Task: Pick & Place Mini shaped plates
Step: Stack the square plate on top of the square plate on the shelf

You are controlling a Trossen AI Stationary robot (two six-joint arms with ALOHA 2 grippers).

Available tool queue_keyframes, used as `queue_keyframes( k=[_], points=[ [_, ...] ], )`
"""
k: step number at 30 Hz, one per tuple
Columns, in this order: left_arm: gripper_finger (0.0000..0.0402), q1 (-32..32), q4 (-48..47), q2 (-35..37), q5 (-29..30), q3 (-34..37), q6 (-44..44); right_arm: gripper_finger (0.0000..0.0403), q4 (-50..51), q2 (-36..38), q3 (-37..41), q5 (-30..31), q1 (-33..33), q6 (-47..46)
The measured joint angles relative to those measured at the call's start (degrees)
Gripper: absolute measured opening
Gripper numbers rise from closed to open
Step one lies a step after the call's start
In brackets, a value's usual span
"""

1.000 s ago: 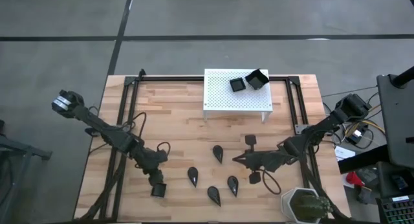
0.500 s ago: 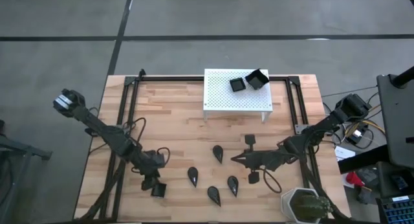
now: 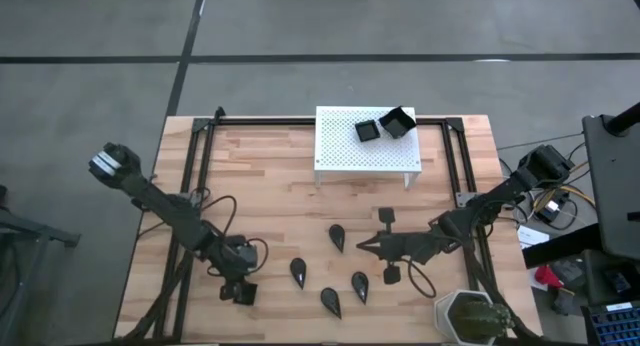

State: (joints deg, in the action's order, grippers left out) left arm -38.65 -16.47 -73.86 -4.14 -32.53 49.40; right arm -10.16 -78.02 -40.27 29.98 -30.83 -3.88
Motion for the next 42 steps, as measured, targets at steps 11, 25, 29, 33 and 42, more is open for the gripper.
queue_keyframes(
  k=[11,25,29,33,42],
  points=[
    [0.0147,-0.70,2.54,-5.12,-0.60,0.00,0.19,0.0008,-0.04,0.00,0.00,0.00,0.00,-0.20],
    [0.0136,-0.72,2.90,-5.27,-0.75,-0.22,1.41,0.0008,-0.12,-0.01,0.00,0.04,0.17,-0.08],
    [0.0097,-0.70,2.76,-5.41,-0.77,-0.20,1.87,0.0008,-0.12,-0.02,0.02,0.04,0.17,-0.12],
    [0.0045,-0.72,2.90,-5.40,-1.23,-0.20,1.86,0.0008,-0.12,-0.02,0.02,0.04,0.30,0.00],
    [0.0002,-0.43,2.98,-5.01,-2.17,-0.20,3.44,0.0008,-0.15,-0.02,0.09,0.09,0.37,0.01]
  ],
)
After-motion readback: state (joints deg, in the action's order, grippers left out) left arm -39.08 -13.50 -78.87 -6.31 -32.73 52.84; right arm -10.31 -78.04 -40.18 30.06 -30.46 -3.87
